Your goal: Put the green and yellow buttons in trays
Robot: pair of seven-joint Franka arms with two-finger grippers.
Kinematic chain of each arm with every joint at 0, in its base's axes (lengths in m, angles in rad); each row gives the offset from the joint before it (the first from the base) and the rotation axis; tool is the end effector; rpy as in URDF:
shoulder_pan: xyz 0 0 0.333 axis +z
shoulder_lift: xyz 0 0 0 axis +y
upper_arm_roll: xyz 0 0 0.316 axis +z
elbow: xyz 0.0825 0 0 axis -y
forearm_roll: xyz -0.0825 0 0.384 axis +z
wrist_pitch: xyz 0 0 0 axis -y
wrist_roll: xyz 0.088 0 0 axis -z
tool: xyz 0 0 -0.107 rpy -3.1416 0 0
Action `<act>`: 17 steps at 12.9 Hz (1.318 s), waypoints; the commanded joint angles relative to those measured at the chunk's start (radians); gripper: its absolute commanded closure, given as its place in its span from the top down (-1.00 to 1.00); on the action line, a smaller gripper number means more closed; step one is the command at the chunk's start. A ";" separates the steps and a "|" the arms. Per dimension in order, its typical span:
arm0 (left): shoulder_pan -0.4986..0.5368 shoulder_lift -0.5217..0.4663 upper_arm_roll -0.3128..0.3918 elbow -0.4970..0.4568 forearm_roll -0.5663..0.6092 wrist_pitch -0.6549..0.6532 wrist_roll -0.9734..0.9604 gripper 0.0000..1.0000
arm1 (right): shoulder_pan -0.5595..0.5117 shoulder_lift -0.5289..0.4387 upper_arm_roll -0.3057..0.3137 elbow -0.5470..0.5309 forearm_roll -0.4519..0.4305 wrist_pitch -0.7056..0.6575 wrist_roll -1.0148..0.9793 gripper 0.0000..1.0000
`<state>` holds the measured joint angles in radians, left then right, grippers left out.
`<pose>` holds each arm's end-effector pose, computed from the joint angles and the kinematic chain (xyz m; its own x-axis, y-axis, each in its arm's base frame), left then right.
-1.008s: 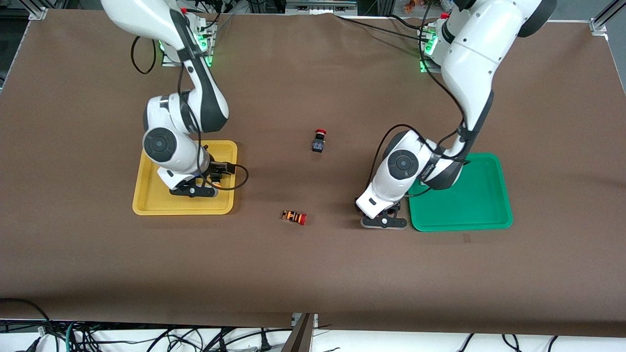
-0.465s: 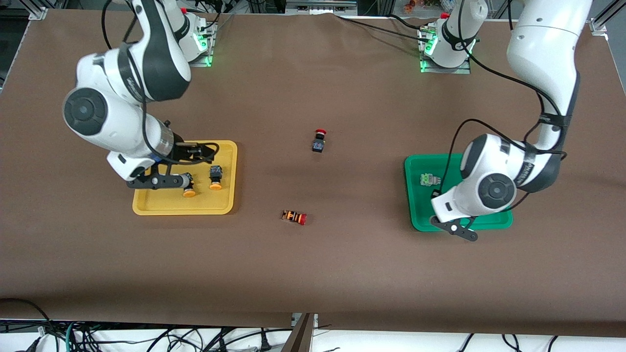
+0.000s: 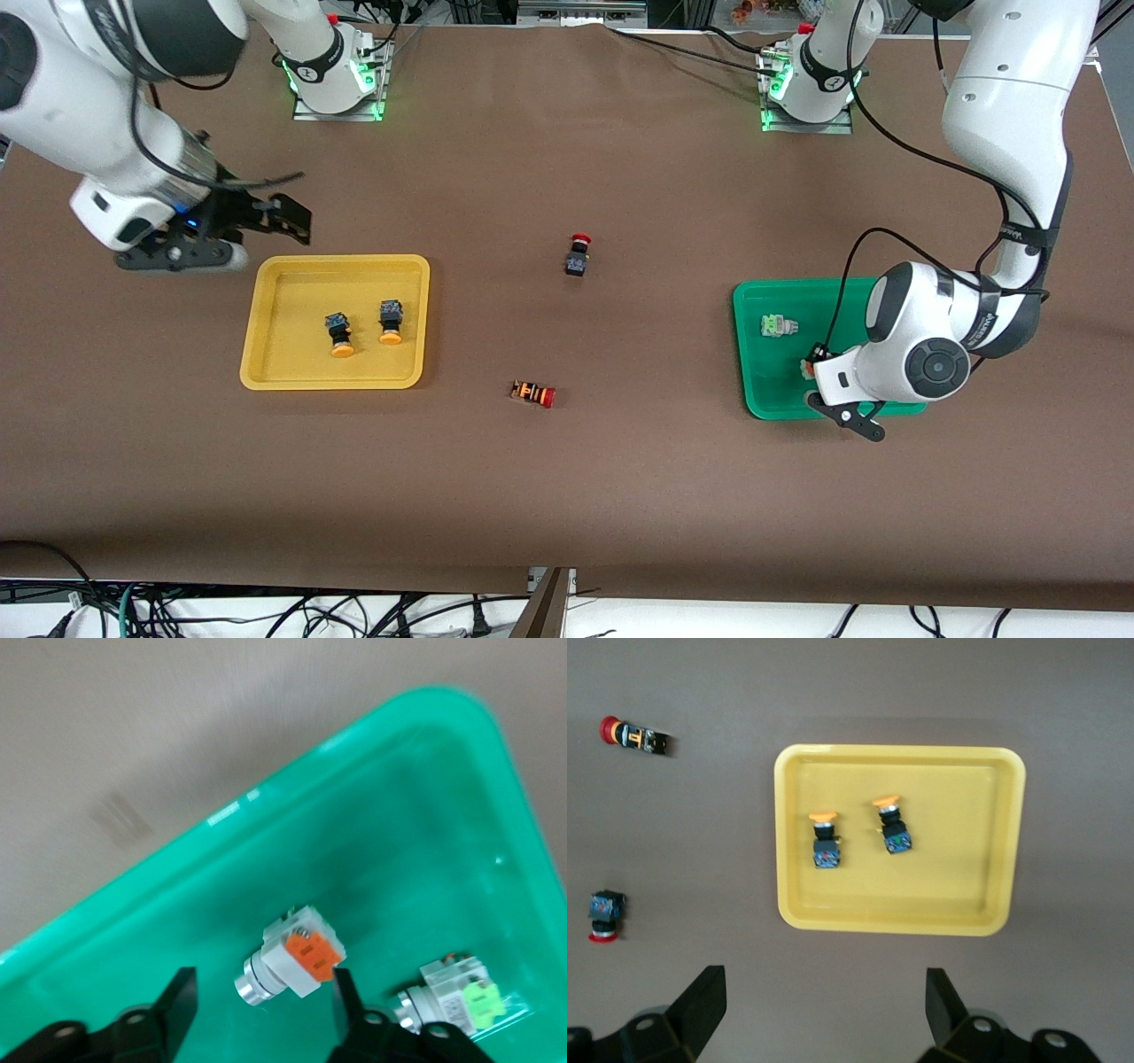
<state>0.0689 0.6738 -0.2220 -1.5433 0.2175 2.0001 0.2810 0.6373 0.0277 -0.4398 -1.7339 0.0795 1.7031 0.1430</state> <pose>0.6790 -0.0706 0.2480 0.8537 -0.4810 -0.1999 -0.4876 -0.8729 0.0181 0.5520 0.1207 0.5445 0.9969 0.0434 -0.0650 0.0397 -0.9976 -0.0576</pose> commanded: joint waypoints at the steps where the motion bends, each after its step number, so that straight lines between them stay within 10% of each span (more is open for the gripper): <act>1: 0.000 -0.167 -0.007 0.008 -0.017 -0.088 0.009 1.00 | -0.236 -0.046 0.198 -0.032 -0.017 -0.011 -0.080 0.99; 5: 0.028 -0.330 0.004 0.051 -0.018 -0.133 -0.081 1.00 | -0.527 -0.052 0.475 -0.027 -0.024 -0.017 -0.085 0.99; 10: -0.014 -0.718 0.088 -0.220 -0.191 -0.202 -0.361 1.00 | -0.522 -0.055 0.489 -0.006 -0.078 -0.017 -0.086 0.99; 17: -0.043 -0.649 0.099 -0.124 -0.171 -0.334 -0.373 1.00 | -0.522 -0.057 0.513 0.008 -0.086 -0.052 -0.072 0.99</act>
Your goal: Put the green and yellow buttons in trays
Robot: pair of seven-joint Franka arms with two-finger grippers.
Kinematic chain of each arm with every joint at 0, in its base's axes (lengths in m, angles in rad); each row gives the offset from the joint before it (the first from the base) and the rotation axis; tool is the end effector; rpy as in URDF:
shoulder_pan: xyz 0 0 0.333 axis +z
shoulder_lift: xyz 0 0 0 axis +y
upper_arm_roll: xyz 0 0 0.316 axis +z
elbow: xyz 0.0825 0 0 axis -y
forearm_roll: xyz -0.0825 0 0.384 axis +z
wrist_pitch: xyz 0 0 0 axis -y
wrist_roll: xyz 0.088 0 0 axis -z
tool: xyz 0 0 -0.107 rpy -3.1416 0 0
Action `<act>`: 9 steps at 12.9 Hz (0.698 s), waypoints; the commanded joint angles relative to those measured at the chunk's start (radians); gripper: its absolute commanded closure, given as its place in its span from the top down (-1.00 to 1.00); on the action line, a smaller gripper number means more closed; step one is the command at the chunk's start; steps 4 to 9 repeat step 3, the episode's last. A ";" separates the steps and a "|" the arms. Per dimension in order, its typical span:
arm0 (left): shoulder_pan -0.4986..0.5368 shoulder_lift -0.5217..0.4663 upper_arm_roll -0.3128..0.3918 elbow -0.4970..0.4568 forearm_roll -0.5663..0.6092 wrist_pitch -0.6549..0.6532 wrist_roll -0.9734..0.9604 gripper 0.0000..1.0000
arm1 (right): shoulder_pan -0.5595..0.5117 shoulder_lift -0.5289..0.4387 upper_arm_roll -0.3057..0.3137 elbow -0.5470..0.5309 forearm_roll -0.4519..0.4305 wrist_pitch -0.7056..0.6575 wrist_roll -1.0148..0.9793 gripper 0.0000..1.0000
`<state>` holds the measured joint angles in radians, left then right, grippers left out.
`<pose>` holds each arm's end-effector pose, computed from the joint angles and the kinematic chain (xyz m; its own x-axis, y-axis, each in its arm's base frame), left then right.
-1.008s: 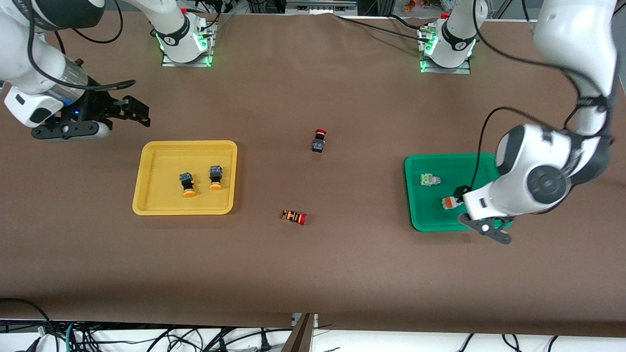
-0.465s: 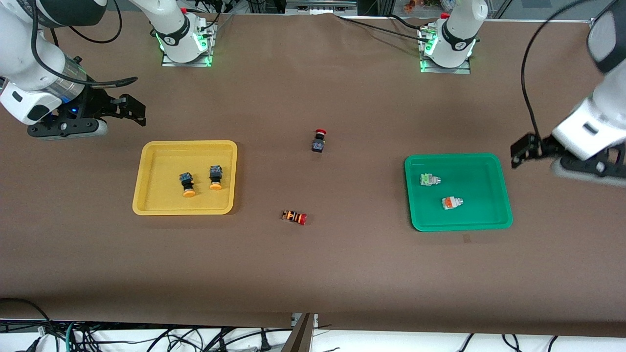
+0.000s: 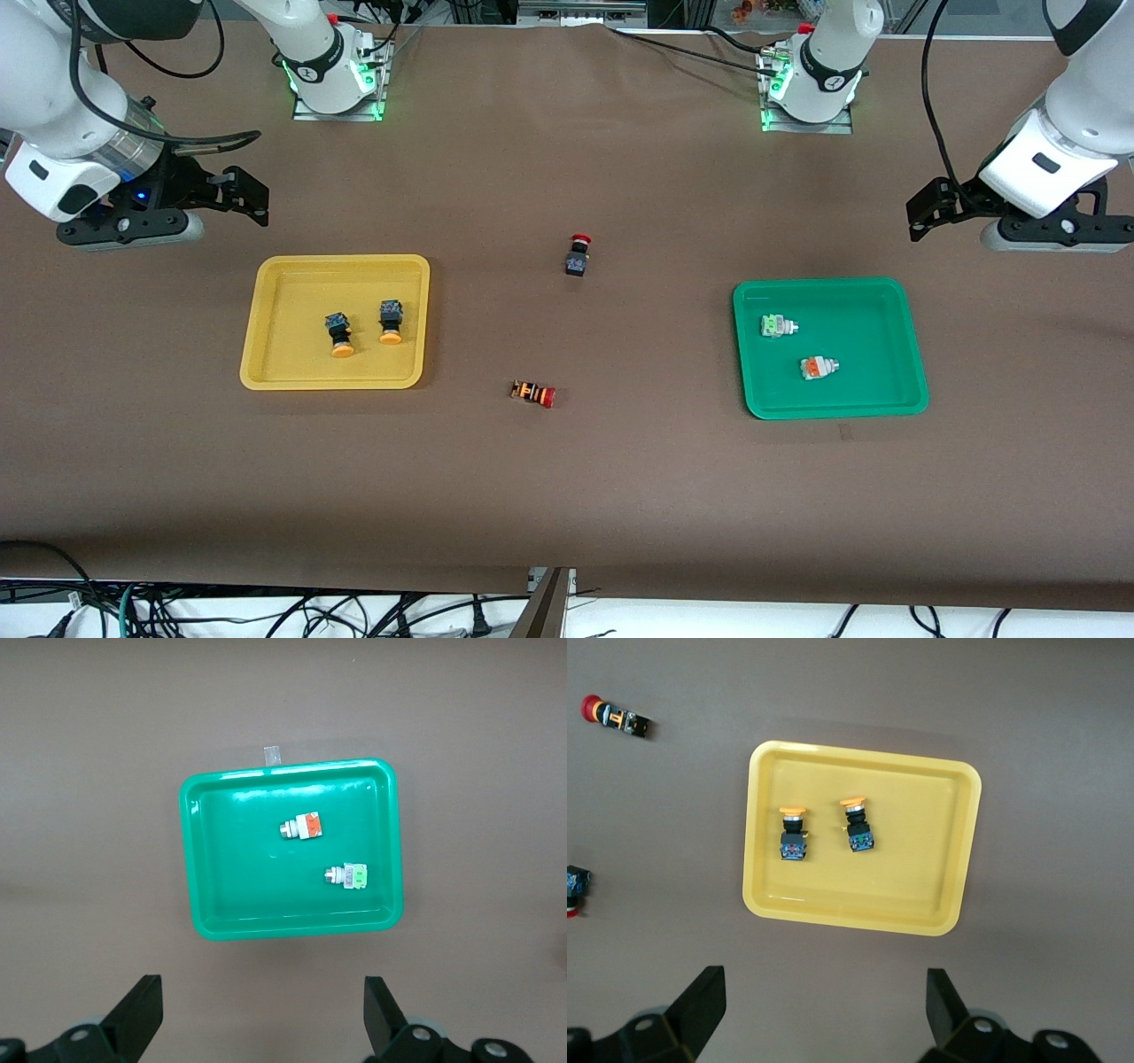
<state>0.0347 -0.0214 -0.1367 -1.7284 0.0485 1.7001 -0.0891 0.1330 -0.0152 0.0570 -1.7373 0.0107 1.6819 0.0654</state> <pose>0.5522 -0.0526 0.5727 0.9998 -0.0192 -0.0027 -0.0193 -0.9985 -0.0514 0.5432 0.1057 0.5634 0.9916 0.1229 -0.0408 0.1227 -0.9924 -0.0071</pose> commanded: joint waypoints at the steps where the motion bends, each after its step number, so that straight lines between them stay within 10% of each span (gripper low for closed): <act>1: -0.009 0.047 0.014 0.062 -0.004 -0.039 -0.003 1.00 | -0.018 -0.014 0.017 0.018 -0.018 -0.031 0.005 0.99; 9: -0.009 0.047 0.012 0.062 -0.004 -0.039 -0.001 1.00 | -0.018 -0.009 0.018 0.033 -0.018 -0.031 0.004 0.99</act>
